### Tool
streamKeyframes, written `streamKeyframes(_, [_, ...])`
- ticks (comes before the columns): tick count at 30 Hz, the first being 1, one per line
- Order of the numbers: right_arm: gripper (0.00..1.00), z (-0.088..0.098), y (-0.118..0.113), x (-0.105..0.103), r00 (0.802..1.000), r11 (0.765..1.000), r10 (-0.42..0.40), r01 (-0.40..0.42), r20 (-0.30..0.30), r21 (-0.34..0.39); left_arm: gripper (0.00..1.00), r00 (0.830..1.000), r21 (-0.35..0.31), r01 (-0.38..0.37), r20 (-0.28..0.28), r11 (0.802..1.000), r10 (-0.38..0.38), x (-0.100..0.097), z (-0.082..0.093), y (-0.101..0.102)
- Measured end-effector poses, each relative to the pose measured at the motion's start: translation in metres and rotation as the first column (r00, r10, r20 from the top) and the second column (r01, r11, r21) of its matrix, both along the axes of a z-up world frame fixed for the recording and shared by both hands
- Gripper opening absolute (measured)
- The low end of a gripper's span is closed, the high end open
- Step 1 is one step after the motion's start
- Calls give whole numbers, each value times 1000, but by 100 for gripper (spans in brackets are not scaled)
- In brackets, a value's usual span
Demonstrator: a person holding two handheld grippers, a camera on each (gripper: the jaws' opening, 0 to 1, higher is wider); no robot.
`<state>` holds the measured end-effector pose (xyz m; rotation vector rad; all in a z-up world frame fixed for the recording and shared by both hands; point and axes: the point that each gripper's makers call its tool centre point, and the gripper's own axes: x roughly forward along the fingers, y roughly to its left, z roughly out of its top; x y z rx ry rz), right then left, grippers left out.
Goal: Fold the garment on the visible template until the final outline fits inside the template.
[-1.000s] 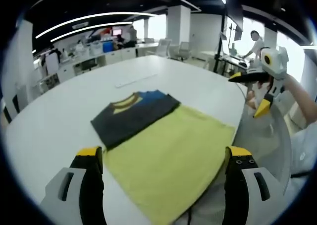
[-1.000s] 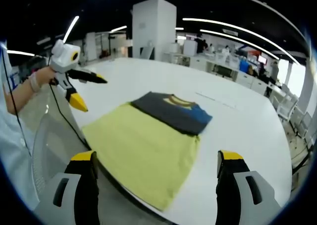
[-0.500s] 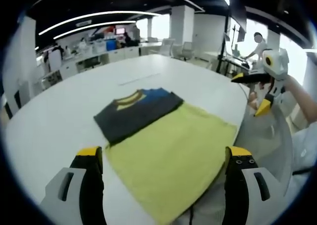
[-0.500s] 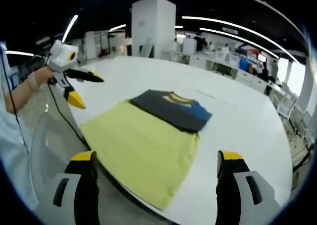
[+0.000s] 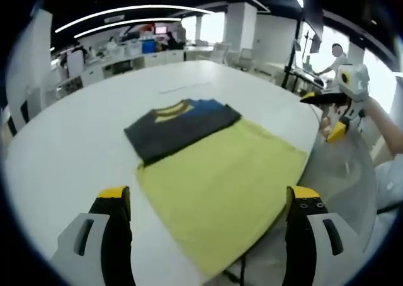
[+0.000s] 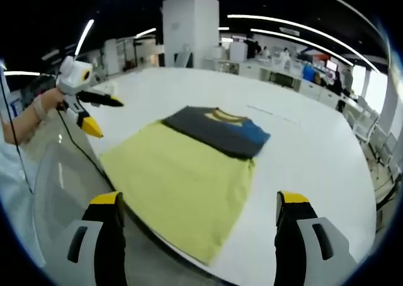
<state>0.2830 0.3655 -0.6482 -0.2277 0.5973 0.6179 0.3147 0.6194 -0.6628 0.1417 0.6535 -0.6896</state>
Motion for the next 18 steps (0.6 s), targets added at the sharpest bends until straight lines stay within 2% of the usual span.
streamKeyframes(18, [100, -27, -10, -1, 997, 1000, -29, 29, -73, 9, 97, 994, 6, -51, -92, 999, 51, -12, -28, 16])
